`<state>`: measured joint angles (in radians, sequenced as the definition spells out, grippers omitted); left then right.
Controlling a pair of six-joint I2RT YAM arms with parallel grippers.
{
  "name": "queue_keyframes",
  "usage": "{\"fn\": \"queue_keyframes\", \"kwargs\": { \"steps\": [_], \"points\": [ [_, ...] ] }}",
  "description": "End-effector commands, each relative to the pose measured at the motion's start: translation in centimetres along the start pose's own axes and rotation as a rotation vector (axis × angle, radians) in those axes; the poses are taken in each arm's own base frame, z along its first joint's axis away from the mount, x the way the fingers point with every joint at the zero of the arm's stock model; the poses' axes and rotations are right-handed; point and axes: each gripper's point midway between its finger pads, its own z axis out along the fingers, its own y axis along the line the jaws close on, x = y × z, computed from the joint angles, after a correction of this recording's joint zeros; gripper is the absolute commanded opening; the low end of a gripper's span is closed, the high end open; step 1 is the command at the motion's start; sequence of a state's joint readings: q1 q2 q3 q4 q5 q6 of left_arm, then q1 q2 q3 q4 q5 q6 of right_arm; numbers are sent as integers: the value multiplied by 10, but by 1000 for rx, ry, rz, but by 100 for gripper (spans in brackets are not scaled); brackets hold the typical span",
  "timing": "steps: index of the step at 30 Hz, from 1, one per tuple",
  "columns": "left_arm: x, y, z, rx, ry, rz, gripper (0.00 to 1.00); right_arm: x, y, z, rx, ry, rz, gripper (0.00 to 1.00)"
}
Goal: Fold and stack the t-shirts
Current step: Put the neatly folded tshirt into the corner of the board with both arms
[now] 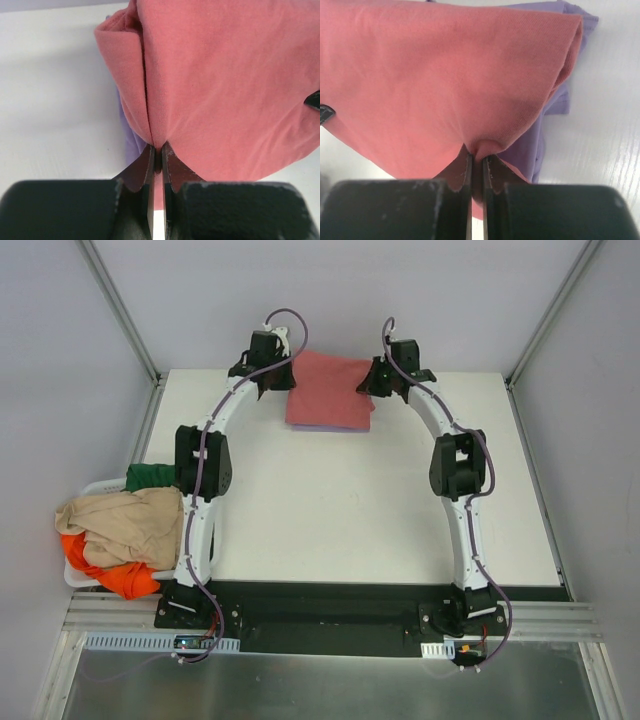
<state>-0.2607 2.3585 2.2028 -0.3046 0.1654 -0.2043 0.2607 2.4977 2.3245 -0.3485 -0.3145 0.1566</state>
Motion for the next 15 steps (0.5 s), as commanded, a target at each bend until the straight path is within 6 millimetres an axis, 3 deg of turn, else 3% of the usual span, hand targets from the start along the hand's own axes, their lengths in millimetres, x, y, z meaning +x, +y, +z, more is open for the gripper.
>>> {"fn": "queue_keyframes", "kwargs": {
  "steps": [1, 10, 13, 15],
  "points": [
    [-12, 4, 1, 15, -26, -30, 0, -29, 12, -1, -26, -85, -4, 0],
    [-2, 18, 27, -14, -17, -39, 0, -27, -11, 25, 25, -123, 2, 2],
    [0, 23, 34, -33, -19, -43, 0, -29, -16, 30, 35, -144, 1, 13],
    [-2, 24, 36, -41, -28, -40, 14, -35, -21, 30, 66, -173, 13, 21]
  ]
}}
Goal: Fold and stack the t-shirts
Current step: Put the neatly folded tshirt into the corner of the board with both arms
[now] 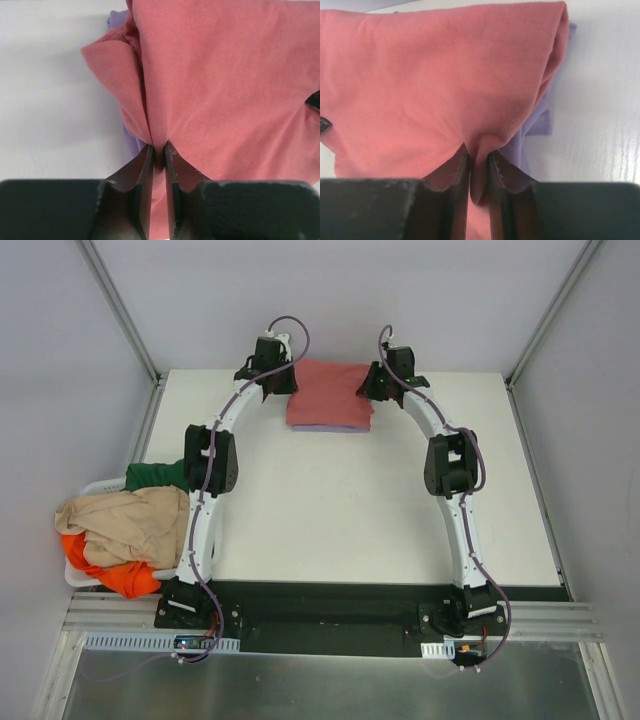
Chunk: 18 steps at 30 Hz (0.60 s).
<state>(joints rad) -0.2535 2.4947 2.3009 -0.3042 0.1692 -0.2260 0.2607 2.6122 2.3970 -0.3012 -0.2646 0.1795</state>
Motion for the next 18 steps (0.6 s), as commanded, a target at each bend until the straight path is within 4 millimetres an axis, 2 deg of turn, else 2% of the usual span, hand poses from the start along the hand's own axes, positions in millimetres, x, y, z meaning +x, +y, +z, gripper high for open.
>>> {"fn": "queue_keyframes", "kwargs": {
  "steps": [1, 4, 6, 8, 9, 11, 14, 15, 16, 18],
  "points": [
    [-27, 10, -2, -39, -71, -11, 19, -47, 2, -6, 38, -164, 5, 30],
    [-45, 9, -10, -53, -117, -13, 38, -69, 5, -20, 45, -217, 7, 54],
    [-61, -2, -22, -24, -151, -7, 45, -86, 15, -36, 33, -254, 4, 64],
    [-78, -14, -40, 10, -180, -4, 74, -103, 24, -59, 22, -285, 4, 82],
    [-87, -21, -54, 25, -198, -4, 96, -110, 32, -73, 13, -290, 2, 96],
    [-103, -36, -83, 56, -230, -4, 99, -116, 45, -101, 7, -290, -4, 96],
    [-114, -57, -137, 96, -255, -13, 99, -105, 53, -140, 11, -264, -20, 96],
    [-107, -61, -151, 106, -242, -23, 99, -98, 57, -155, 11, -255, -25, 96],
    [-112, -73, -181, 131, -266, -21, 99, -100, 67, -183, -4, -280, -37, 96],
    [-82, -82, -207, 157, -212, -42, 99, -79, 71, -209, -21, -257, -44, 96]
  ]
}}
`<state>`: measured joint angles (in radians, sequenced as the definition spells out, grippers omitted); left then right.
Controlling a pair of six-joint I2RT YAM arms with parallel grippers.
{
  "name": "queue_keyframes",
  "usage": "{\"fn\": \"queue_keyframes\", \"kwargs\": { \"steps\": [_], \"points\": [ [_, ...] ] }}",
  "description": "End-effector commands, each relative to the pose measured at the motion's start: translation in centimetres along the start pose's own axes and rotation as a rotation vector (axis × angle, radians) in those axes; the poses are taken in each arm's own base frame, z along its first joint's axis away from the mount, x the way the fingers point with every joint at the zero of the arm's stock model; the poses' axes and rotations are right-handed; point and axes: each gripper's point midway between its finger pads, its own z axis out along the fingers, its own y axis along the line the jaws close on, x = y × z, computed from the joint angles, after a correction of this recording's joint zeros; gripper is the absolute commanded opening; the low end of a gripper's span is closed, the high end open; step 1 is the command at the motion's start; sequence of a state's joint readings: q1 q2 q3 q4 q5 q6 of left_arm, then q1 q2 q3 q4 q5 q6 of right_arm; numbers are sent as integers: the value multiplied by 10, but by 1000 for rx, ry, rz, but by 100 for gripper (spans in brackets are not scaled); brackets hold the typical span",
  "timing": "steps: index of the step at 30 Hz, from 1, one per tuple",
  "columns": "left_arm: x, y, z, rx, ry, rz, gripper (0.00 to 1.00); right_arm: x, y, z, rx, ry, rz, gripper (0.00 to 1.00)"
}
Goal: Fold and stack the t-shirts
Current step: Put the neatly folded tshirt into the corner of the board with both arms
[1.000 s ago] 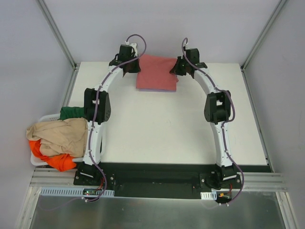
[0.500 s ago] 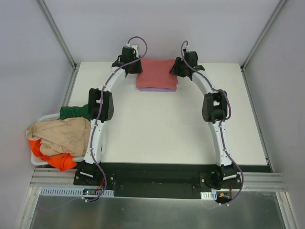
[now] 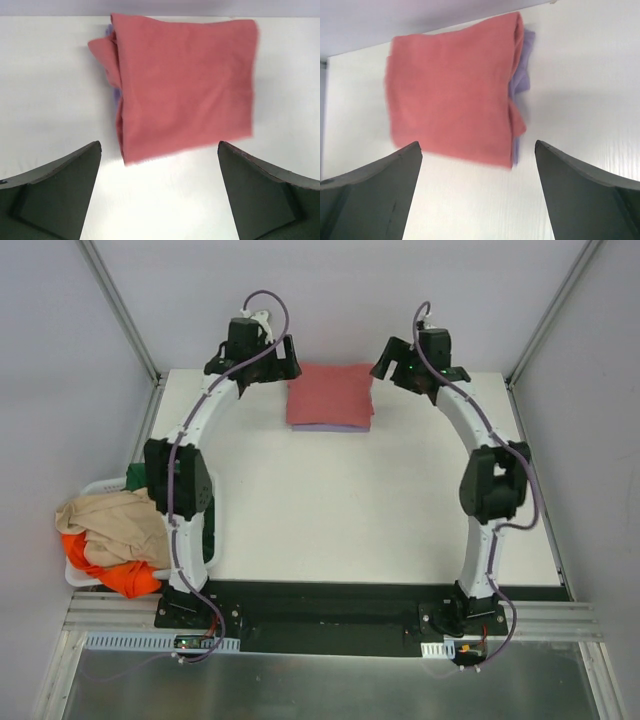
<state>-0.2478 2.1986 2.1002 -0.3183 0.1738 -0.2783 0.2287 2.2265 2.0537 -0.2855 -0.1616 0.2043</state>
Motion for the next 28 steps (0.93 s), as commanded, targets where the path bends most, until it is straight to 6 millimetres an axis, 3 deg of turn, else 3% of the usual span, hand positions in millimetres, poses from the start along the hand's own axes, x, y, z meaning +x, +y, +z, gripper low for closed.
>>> {"fn": "queue_keyframes", "kwargs": {
  "steps": [1, 6, 9, 12, 15, 17, 21, 28],
  "points": [
    [-38, -66, -130, 153, -127, -8, 99, -23, 43, -117, -107, -108, -60, 96],
    [53, -78, -192, 159, -27, -33, 99, 53, 24, -180, -112, -45, -70, 96],
    [119, -68, -219, 98, 12, -69, 99, 101, 1, -212, -89, -26, -67, 96],
    [178, -54, -235, 82, 36, -99, 99, 148, -23, -235, -64, -18, -62, 96],
    [222, -37, -245, 80, 50, -147, 99, 179, -41, -253, -55, -42, -75, 96],
    [242, -31, -251, 91, 56, -166, 99, 198, -55, -259, -38, -62, -74, 96],
    [256, -24, -261, 121, -2, -151, 99, 208, -72, -268, -11, -161, -70, 96],
    [249, -19, -269, 109, -60, -147, 99, 207, -77, -277, -6, -225, -79, 96]
  ]
}}
